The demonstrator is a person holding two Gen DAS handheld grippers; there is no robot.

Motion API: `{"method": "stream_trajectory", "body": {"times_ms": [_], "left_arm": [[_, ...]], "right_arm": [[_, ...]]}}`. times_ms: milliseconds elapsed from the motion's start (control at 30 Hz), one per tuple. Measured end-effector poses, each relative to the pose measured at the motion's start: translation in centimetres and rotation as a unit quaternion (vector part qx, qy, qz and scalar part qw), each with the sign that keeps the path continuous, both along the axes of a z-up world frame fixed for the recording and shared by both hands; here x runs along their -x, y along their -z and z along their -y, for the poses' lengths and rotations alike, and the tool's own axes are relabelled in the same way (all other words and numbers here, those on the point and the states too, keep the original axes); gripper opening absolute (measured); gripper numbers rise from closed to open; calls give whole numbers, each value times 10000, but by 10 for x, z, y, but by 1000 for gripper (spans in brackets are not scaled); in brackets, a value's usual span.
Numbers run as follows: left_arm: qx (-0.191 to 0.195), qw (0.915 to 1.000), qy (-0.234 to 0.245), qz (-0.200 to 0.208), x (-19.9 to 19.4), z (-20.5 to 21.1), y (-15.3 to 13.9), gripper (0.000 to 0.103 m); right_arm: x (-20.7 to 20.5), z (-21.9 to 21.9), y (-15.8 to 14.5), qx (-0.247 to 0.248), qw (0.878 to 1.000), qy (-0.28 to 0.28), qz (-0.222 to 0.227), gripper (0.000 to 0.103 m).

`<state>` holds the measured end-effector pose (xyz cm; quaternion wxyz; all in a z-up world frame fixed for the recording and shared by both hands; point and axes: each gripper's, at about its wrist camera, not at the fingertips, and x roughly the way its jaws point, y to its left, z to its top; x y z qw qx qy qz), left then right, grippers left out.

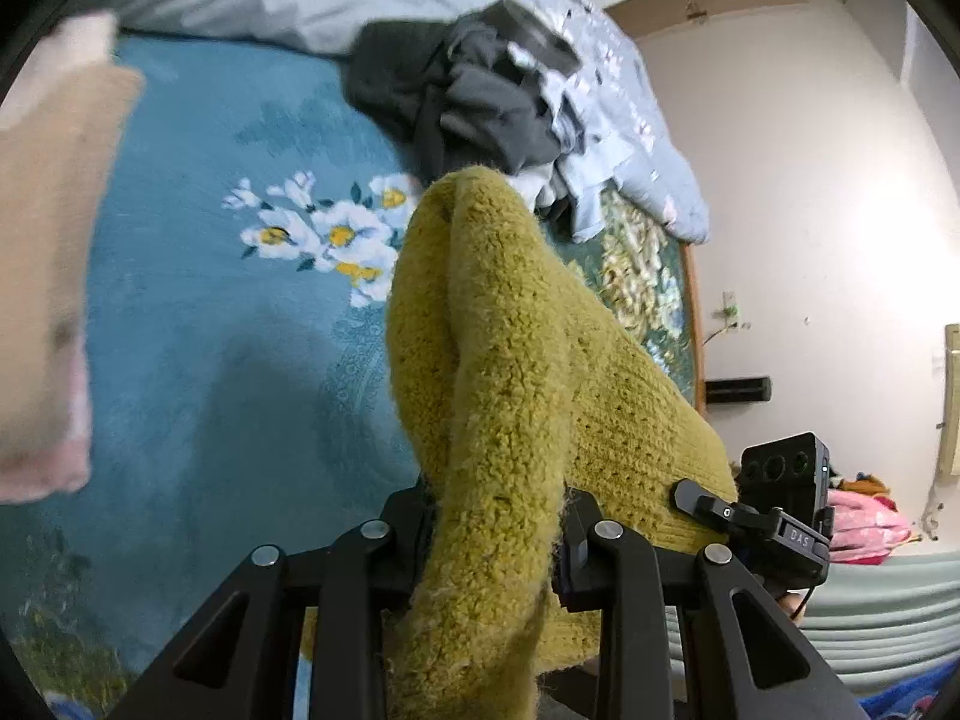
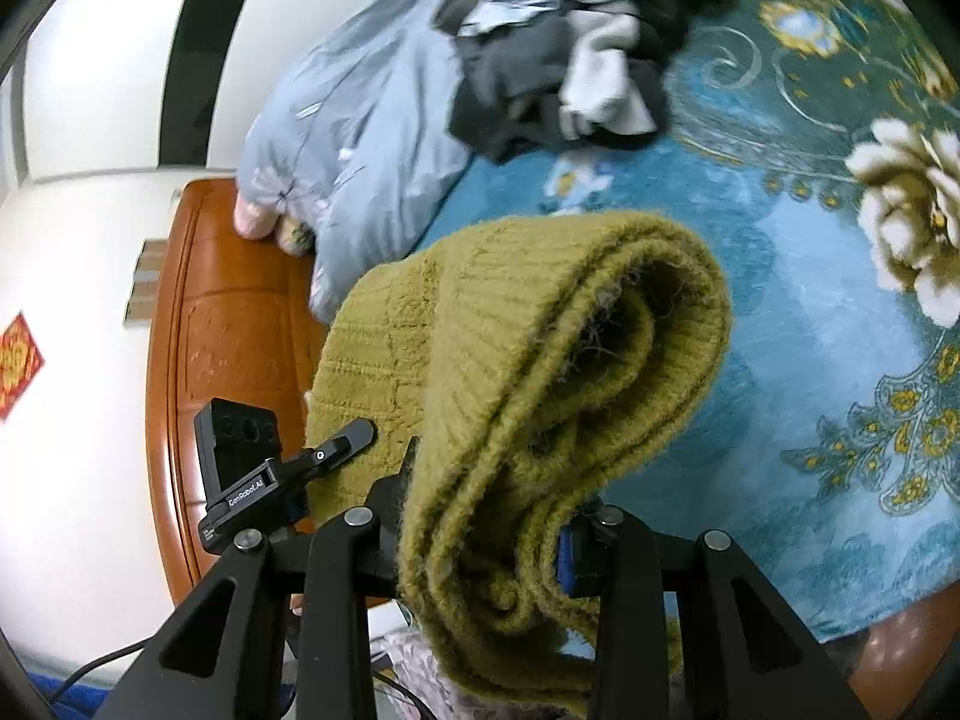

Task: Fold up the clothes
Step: 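Lift the folded sweater off the blanket with both grippers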

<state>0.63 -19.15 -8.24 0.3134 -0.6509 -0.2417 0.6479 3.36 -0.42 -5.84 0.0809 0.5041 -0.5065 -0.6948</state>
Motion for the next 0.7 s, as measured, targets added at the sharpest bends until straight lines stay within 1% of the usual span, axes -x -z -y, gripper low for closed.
{"method": "stream_trajectory", "body": {"times_ms": [133,267,400,467,567,700], "left_arm": [[-80,9993,-327,-160,-16,23,-32,31],[-105,9959,-840,-318,-35,39,-59,31],[0,9899,-1314,-537,-52,47,-87,31],[20,9869,-1507,-575,-56,48,-95,31],[84,9844,-1659,-580,-57,44,-102,31],[193,9830,-1725,-602,-55,33,-107,31]], "right_arm": [[7,18,-34,-123,9989,-414,-170,36],[18,30,-61,-216,9947,-915,-418,36],[30,32,-75,-79,9882,-1390,-635,36],[34,30,-80,-24,9852,-1563,-705,36],[40,28,-87,-45,9818,-1735,-773,36],[43,24,-96,-107,9788,-1878,-812,36]]}}
